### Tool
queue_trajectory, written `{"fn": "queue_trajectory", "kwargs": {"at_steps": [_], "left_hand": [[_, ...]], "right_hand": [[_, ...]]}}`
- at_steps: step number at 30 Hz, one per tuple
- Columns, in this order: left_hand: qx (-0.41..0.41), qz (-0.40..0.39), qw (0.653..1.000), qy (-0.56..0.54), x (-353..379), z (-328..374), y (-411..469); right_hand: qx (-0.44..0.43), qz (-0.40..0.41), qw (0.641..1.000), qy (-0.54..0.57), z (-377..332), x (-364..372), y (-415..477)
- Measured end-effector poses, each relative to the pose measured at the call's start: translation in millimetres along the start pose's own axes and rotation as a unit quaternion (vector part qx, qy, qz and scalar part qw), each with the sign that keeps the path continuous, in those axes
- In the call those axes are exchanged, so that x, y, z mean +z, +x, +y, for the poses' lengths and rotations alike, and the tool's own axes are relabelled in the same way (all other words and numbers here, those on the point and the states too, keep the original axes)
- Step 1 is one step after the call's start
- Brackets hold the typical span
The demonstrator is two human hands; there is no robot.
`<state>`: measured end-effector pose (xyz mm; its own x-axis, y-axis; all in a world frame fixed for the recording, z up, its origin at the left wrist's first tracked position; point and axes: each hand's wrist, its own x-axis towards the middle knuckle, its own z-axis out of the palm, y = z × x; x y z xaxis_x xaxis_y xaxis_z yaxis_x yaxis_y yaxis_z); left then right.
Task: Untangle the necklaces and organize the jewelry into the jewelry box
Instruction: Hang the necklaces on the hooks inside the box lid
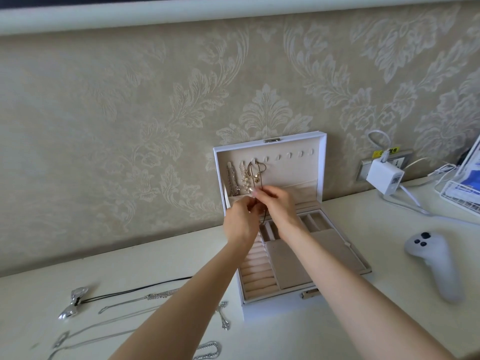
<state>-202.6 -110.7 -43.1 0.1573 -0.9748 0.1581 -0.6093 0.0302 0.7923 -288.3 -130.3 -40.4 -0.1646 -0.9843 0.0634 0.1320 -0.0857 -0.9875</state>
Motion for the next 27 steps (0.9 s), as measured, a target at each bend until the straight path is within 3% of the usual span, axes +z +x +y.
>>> {"fn": "queue_trajectory", "kwargs": {"at_steps": [6, 12, 21, 27], "left_hand": [[0.011, 0.022, 0.996, 0.09, -5.7, 7.4, 0.4], [0.001, 0.077, 0.997, 0.001, -5.0, 13.6, -1.7], [-0.034, 0.04, 0.994, -0.093, -2.6, 17.7, 15.1], [-0.049, 0.059, 0.989, -0.123, -1.9, 14.9, 13.5]], "right_hand": [[-0.01, 0.008, 0.999, -0.04, 1.7, -1.5, 0.3], [0.017, 0.009, 1.0, 0.002, 5.4, -8.0, -6.7], [0.031, 0.01, 0.999, 0.035, 1.0, -17.4, -14.2], [0.001, 0.031, 0.999, 0.02, 0.3, -16.2, -16.0]]}}
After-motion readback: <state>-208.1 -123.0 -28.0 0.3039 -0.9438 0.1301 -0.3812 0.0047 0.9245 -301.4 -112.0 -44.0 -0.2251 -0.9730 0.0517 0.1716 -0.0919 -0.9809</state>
